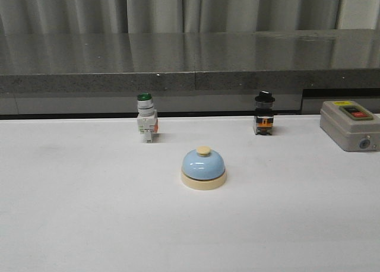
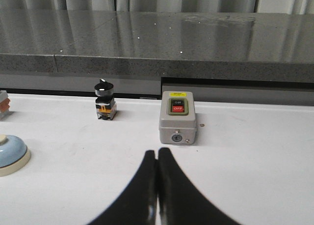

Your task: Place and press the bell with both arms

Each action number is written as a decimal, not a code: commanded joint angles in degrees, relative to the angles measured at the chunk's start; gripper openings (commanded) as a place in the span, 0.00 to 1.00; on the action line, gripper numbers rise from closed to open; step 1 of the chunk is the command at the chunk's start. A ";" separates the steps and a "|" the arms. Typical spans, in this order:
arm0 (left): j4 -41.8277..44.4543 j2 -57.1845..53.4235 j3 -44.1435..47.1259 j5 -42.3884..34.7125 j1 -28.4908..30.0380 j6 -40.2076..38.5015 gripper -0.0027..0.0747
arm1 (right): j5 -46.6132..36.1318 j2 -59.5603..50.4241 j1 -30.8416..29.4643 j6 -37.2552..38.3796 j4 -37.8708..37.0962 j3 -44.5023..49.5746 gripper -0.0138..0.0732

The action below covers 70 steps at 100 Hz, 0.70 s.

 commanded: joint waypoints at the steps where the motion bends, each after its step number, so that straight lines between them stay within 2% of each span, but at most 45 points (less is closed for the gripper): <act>1: -0.10 0.48 -1.41 -4.09 0.13 -0.43 0.01 | -4.93 -1.14 -0.38 -0.11 -0.33 -0.87 0.09; 57: -0.10 0.48 -1.41 -4.21 0.13 -0.43 0.01 | -4.93 -1.14 -0.38 -0.11 -0.33 -0.87 0.09; 70: 4.17 0.48 -0.76 -7.58 0.13 -0.43 0.01 | -4.93 -1.14 -0.38 -0.11 -0.33 -0.87 0.09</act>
